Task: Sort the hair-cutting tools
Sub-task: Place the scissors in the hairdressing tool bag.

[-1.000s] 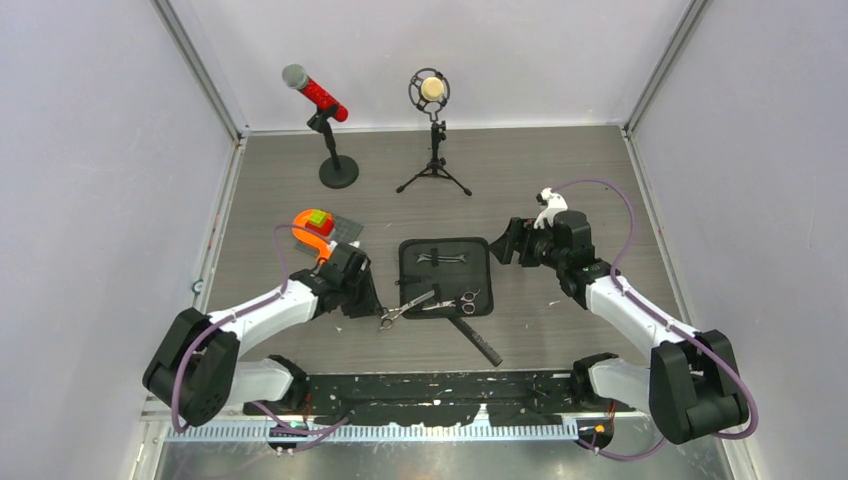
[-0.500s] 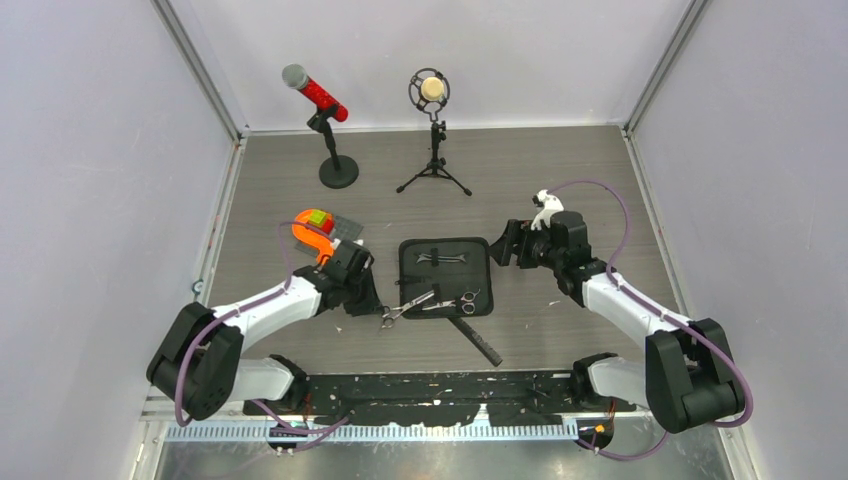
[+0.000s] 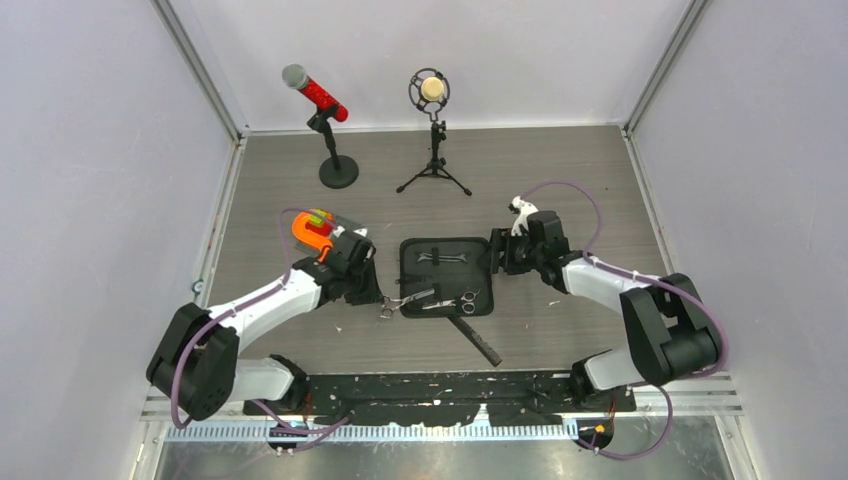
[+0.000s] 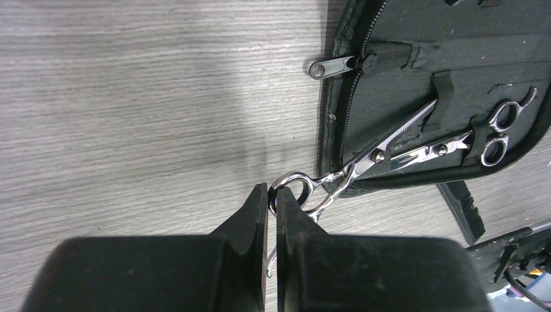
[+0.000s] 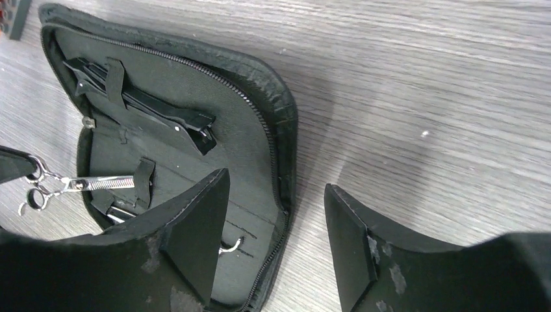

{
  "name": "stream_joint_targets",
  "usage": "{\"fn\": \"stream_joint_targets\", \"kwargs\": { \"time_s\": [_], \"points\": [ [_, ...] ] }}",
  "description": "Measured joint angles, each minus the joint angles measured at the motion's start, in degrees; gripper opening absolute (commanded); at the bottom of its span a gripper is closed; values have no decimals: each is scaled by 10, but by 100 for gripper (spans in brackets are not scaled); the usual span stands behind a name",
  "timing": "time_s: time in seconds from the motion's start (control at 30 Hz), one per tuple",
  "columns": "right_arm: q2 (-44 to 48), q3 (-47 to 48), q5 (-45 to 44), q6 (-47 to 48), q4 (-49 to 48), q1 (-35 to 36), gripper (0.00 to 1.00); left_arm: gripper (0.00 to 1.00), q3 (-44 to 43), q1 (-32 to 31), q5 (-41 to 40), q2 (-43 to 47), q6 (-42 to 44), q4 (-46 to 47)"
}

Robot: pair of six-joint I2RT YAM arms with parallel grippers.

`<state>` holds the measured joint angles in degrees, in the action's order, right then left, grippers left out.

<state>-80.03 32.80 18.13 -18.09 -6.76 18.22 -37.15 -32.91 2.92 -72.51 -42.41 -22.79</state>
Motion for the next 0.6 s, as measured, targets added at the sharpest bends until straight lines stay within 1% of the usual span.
{"fn": "stream_joint_targets", "kwargs": {
  "time_s": [0.23,0.33,0.4,0.47,0.53,0.57,0.6],
  "points": [
    [-55,29,-15,13,2,21,55,0,-24,0,-2,-22,36,-11],
    [-67,38,-22,15,8,26,52,0,-27,0,3,-23,48,-11],
    [-72,44,-25,16,11,30,49,0,-31,0,8,-26,58,-11],
    [-77,50,-26,17,11,34,44,0,-35,0,14,-33,69,-11],
    [-85,55,-30,19,7,38,37,0,-43,0,19,-42,82,-16],
    [-90,57,-32,21,5,38,32,0,-45,0,20,-45,87,-18],
    [-95,60,-33,22,2,39,30,0,-47,0,23,-46,94,-20]
  ]
}}
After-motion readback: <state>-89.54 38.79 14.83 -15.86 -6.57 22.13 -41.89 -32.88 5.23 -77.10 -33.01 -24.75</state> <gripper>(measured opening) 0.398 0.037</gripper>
